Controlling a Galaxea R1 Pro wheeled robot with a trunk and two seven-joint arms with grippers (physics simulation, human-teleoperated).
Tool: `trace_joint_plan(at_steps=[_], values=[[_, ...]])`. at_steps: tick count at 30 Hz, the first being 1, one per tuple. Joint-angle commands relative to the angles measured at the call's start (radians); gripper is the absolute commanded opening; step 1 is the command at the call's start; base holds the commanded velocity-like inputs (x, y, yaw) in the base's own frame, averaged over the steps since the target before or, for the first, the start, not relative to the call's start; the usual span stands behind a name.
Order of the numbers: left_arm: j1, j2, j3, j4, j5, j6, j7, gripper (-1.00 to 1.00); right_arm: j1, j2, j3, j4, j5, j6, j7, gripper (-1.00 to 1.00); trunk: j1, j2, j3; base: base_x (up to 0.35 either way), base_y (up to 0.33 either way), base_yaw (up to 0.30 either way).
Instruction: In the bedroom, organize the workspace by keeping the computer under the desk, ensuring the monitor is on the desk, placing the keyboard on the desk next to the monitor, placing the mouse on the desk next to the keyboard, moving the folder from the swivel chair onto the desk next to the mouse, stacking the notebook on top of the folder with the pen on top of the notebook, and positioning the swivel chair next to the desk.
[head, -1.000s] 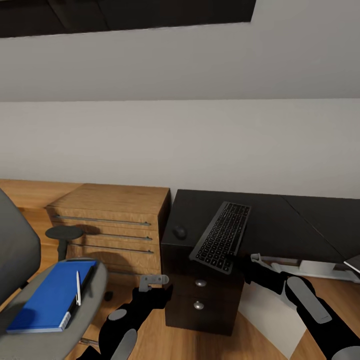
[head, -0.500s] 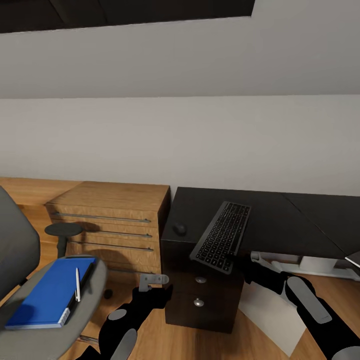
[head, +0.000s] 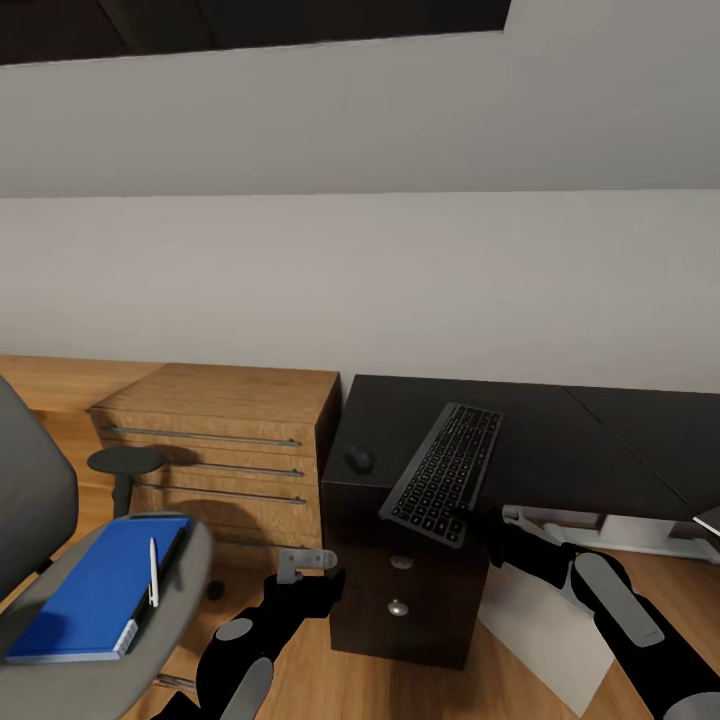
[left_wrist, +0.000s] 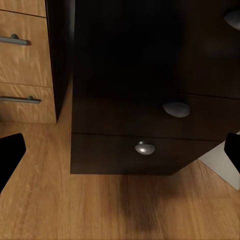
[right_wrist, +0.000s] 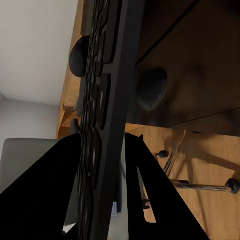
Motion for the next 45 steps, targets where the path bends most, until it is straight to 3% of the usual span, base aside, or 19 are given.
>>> trace_joint_plan(at_steps=[1, 16, 17, 34, 45], values=[[-0.001, 0.001, -0.002, -0.001, 0.01, 0.002, 0.01, 1.0, -0.001, -0.001, 0.002, 0.001, 0.003, 0.001, 0.005, -1.0, 0.0, -0.001, -0.001, 0.003, 0.0, 0.0], [-0.001, 0.001, -0.002, -0.001, 0.01, 0.002, 0.01, 1.0, 0.0, -0.002, 0.001, 0.0, 0.003, 0.005, 0.004, -1.0, 0.0, -0.001, -0.001, 0.0, 0.0, 0.0], [-0.001, 0.001, -0.002, -0.001, 0.01, 0.002, 0.01, 1.0, -0.001, -0.002, 0.001, 0.0, 0.003, 0.006, 0.004, 1.0, 0.0, -0.001, -0.001, 0.0, 0.0, 0.0], [-0.001, 0.002, 0.001, -0.001, 0.007, 0.001, 0.01, 1.0, 0.0, -0.003, 0.001, 0.0, 0.003, 0.006, 0.006, 1.0, 0.0, -0.001, -0.001, -0.006, 0.0, 0.0], [-0.001, 0.001, 0.001, -0.001, 0.007, 0.002, 0.01, 1.0, -0.001, -0.004, 0.001, 0.0, 0.003, 0.005, 0.006, 1.0, 0.0, -0.001, -0.001, -0.27, 0.0, 0.0]])
